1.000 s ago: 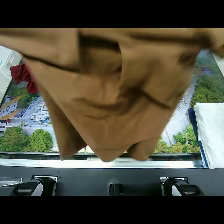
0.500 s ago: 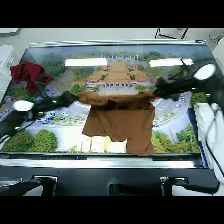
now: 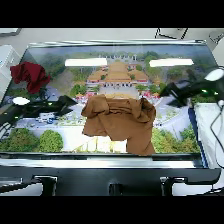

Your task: Fold the clothes and pants, and hang the long-sleeved shirts on hangers.

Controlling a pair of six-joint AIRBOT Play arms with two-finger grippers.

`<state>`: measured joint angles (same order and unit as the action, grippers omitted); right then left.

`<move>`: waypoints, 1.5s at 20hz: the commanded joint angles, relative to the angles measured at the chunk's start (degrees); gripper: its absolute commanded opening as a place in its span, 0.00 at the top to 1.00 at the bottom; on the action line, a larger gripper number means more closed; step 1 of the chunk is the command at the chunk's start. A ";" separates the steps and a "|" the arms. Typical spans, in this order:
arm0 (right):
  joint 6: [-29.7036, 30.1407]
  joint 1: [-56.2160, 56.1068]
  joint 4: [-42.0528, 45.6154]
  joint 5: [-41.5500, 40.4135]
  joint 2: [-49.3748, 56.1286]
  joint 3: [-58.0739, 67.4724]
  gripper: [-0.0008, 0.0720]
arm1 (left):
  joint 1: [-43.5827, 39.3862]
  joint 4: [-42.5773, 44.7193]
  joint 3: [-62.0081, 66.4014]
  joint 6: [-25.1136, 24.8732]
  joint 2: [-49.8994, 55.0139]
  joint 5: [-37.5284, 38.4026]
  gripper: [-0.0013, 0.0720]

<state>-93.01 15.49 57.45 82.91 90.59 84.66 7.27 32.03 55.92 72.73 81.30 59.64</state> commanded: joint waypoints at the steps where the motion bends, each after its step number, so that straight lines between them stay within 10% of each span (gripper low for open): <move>1: 0.28 7.08 10.95 8.50 -1.55 -4.79 0.07 | 6.43 19.69 0.00 8.09 0.46 12.72 0.09; 13: 3.50 -4.28 2.99 -7.34 -1.46 -22.14 0.04 | -12.74 6.38 -10.01 2.29 4.24 -1.09 0.21; 18: 3.15 -10.29 2.54 -9.88 0.90 -22.18 0.04 | -14.69 5.84 -9.99 4.26 4.33 -2.62 0.95; 20: 3.02 -12.55 2.47 -11.65 1.46 -22.18 0.10 | -14.60 5.88 -9.94 2.97 3.96 -1.07 0.95; 23: 3.26 -13.97 0.57 -11.63 1.18 -21.92 0.91 | -14.47 5.95 -8.94 2.21 2.19 0.52 0.95; 30: 10.12 -13.73 14.62 -12.02 -16.09 4.39 0.92 | -6.40 8.66 14.84 2.16 -16.33 0.90 0.95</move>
<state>-84.88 1.91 64.34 73.41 82.32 76.75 -2.50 40.01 59.96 75.02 72.62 60.64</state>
